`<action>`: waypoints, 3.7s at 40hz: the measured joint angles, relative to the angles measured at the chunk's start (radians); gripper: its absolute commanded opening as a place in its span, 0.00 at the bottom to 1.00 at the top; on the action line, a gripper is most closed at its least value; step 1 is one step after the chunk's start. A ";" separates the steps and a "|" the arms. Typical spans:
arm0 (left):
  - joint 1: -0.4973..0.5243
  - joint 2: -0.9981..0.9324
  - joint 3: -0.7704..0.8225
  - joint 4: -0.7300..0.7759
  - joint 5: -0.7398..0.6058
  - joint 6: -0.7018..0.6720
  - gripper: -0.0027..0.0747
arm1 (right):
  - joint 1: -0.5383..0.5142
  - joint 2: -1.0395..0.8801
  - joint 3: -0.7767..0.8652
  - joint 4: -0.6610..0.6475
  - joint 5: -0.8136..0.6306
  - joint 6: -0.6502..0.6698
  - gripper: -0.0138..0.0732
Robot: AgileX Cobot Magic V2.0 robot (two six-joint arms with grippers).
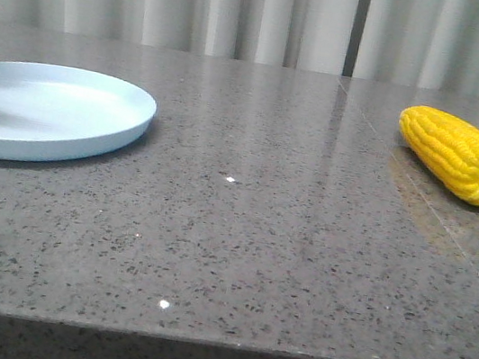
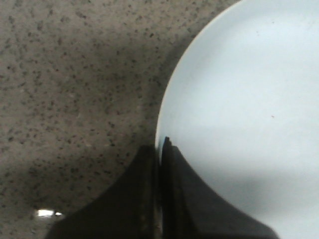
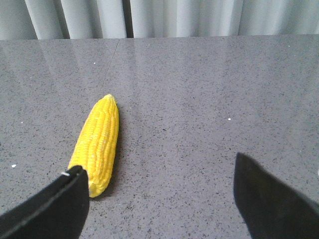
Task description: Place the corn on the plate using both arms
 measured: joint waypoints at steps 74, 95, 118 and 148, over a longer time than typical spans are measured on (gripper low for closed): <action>0.037 -0.855 0.414 0.163 -0.199 -0.002 0.01 | 0.000 0.000 0.000 0.000 0.000 0.000 0.86; 0.037 -1.353 0.645 0.165 -0.265 -0.002 0.01 | 0.000 0.000 0.000 0.000 0.000 0.000 0.86; 0.037 -1.357 0.650 0.165 -0.265 -0.002 0.01 | 0.058 0.622 -0.374 0.080 0.215 0.000 0.86; 0.037 -1.357 0.650 0.165 -0.265 -0.002 0.01 | 0.183 1.172 -0.726 0.112 0.394 0.000 0.30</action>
